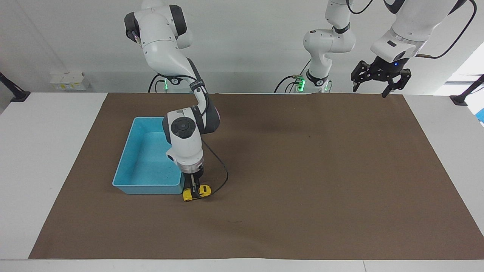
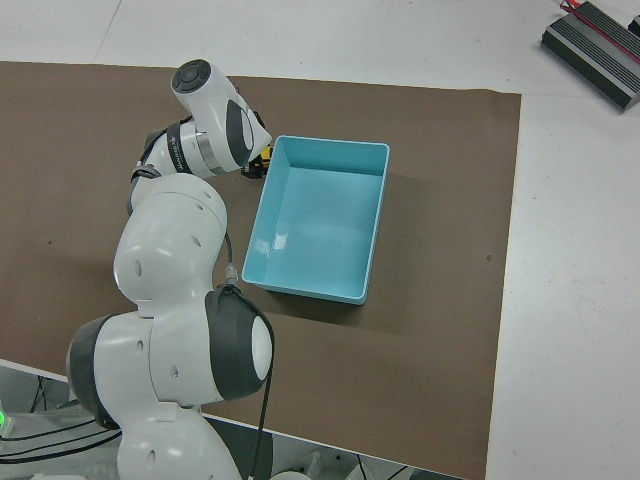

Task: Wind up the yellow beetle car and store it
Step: 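Bring the right gripper over the yellow car beside the bin, then grasp the yellow car with the right gripper and lift it, then lower the car into the blue bin and open the right gripper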

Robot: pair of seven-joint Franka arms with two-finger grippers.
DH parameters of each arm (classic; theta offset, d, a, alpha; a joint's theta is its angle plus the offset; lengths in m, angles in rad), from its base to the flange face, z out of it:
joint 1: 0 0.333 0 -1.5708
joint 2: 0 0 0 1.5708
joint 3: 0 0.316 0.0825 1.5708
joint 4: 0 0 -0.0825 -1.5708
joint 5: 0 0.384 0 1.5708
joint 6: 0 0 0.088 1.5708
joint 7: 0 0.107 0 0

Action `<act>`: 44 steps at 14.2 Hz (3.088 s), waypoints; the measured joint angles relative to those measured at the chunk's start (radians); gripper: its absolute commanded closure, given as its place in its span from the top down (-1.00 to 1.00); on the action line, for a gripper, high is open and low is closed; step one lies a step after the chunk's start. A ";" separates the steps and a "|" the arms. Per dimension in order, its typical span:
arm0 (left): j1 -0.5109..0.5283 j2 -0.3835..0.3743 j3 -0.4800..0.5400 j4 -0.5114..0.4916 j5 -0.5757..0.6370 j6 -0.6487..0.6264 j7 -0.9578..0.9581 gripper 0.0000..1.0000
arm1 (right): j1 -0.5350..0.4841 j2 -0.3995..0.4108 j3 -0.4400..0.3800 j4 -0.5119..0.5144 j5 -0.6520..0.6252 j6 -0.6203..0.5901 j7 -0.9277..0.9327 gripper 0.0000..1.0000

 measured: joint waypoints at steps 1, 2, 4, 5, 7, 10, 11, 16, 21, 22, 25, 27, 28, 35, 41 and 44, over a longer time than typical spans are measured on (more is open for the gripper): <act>0.000 0.000 0.000 0.000 0.000 0.000 0.000 1.00 | 0.002 0.000 0.000 0.004 -0.001 -0.001 0.000 -1.00; 0.001 0.000 0.000 0.000 0.000 0.000 0.000 1.00 | 0.006 0.000 0.001 0.006 -0.001 -0.005 0.000 -1.00; 0.001 0.000 0.000 0.000 0.000 0.000 0.000 1.00 | 0.028 -0.001 0.002 0.018 -0.001 -0.024 0.001 -1.00; 0.002 0.000 0.000 0.000 0.000 0.000 0.000 1.00 | 0.043 -0.002 0.003 0.033 -0.001 -0.048 0.012 -1.00; 0.002 0.000 0.000 0.000 0.000 0.000 0.000 1.00 | 0.064 -0.009 0.004 0.059 -0.001 -0.094 0.047 -1.00; 0.002 0.000 0.000 0.000 0.000 0.000 0.000 1.00 | 0.078 -0.048 0.008 0.074 0.002 -0.125 0.080 -1.00; 0.002 0.000 0.000 0.000 0.000 0.000 0.000 1.00 | 0.078 -0.073 0.009 0.076 0.013 -0.149 0.084 -1.00; 0.002 0.000 0.000 0.000 0.000 0.000 0.000 1.00 | 0.065 -0.213 0.008 0.077 0.068 -0.310 0.086 -1.00; 0.002 0.000 0.000 0.000 0.000 0.000 0.000 1.00 | 0.027 -0.289 0.008 0.058 0.091 -0.402 0.076 -1.00; 0.002 0.000 0.000 0.000 0.000 0.000 0.000 1.00 | 0.020 -0.297 0.007 0.052 0.091 -0.415 0.055 -1.00; 0.002 0.000 0.000 0.000 0.000 0.000 0.000 1.00 | -0.009 -0.307 0.008 0.025 0.091 -0.420 -0.075 -1.00; 0.002 0.000 0.000 0.000 0.000 0.000 0.000 1.00 | -0.024 -0.314 0.008 -0.001 0.092 -0.421 -0.213 -1.00; 0.002 0.000 0.000 0.000 0.000 0.000 0.000 1.00 | -0.034 -0.321 0.008 -0.019 0.103 -0.421 -0.283 -1.00; 0.002 0.000 0.000 0.000 0.000 0.000 0.000 1.00 | -0.135 -0.369 0.007 -0.098 0.142 -0.473 -0.730 -1.00; 0.002 0.000 0.000 0.000 0.000 -0.003 0.000 1.00 | -0.219 -0.416 0.005 -0.200 0.144 -0.465 -1.065 -1.00; 0.006 0.000 0.002 -0.001 0.000 -0.021 0.000 1.00 | -0.250 -0.463 0.005 -0.308 0.144 -0.372 -1.243 -1.00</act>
